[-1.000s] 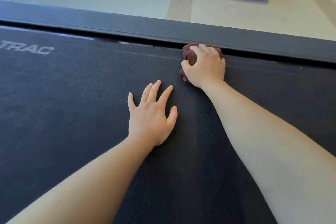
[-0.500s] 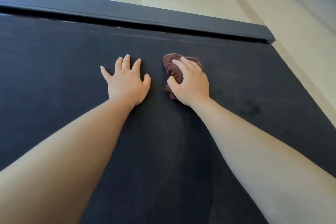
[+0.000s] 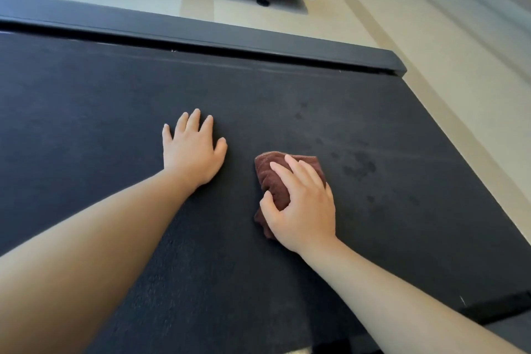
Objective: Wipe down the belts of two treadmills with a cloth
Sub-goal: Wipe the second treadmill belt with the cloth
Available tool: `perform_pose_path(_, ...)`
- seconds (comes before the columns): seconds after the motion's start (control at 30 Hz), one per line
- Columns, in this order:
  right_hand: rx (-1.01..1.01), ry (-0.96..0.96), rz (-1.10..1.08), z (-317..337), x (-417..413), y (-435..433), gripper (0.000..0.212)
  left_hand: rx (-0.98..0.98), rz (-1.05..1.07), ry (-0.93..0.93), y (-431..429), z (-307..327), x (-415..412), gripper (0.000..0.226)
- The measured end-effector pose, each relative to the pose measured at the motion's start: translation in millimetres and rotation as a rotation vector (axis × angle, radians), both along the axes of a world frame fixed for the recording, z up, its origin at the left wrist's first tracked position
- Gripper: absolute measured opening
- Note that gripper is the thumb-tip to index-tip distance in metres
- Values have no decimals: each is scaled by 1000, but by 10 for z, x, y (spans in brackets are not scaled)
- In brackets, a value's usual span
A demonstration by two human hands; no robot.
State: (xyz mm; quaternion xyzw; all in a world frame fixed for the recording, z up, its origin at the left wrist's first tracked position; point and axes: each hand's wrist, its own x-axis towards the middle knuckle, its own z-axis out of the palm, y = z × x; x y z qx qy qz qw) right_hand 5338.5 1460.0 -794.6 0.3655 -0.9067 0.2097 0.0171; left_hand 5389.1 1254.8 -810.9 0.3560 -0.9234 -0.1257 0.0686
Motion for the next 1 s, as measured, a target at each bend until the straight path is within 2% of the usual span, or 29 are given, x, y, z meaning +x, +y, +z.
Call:
perform_pose_path(0.2,-4,26,-37,-63,-794,-659,56,40,141,29,-10,-23,-301,55)
perform_pose_path(0.4,-37,54,27,-119,-1411,-1230,56,-14,181,-15,-153,-25,-836,57)
perform_pose_path(0.7,-40,53,84,-55,-2300,-2167,48,-92,217,-1,-230,-164,-943,60)
perform_pose_path(0.83,-21,41,128,-30,-2301,-2165,49,-77,217,-4,-250,-146,-946,59)
perform_pose_path(1.0,-40,26,155,-55,-2004,-1542,52,-62,217,4,-285,-142,-938,58)
